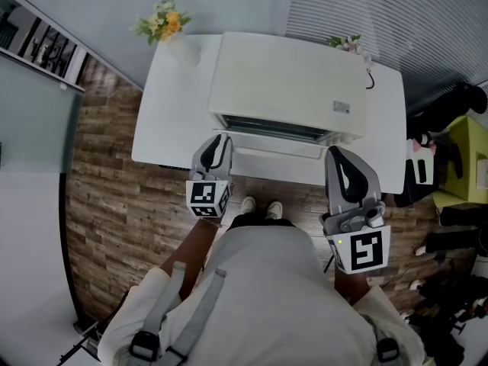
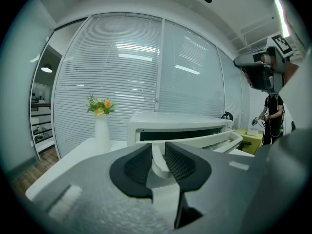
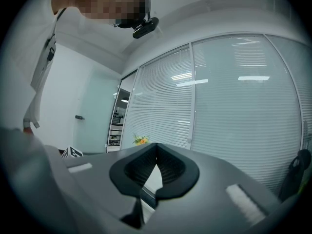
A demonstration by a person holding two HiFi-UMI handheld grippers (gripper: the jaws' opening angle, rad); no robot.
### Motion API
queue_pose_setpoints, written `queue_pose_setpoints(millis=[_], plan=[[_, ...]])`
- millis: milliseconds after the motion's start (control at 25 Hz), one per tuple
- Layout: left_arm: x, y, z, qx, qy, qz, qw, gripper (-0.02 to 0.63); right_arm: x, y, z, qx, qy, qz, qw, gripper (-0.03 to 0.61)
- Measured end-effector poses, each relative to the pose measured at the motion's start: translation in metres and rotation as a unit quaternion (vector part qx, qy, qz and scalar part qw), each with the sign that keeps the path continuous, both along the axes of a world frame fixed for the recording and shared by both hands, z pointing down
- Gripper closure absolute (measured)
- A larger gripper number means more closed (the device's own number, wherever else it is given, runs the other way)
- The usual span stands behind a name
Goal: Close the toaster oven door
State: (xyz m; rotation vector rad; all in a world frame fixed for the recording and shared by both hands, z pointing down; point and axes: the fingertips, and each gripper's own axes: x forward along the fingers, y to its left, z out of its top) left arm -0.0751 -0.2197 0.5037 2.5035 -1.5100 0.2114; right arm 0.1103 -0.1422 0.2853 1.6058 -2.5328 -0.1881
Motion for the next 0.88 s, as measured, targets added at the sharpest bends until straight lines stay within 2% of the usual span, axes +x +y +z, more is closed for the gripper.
queue_pose_setpoints(millis=[560,880], plan=[[0.005,-0.020,-0.008,0.009,0.000,-0.001,1.0000,0.518,0.005,0.001,-0.002,0.010,0.006,0.006,1.000,0.574],[0.007,-0.031,-0.011,0.013,0.001,-0.004,0.9999,0.520,0.013,0.001,0.003,0.001,0.008,0.013,1.000,0.574]])
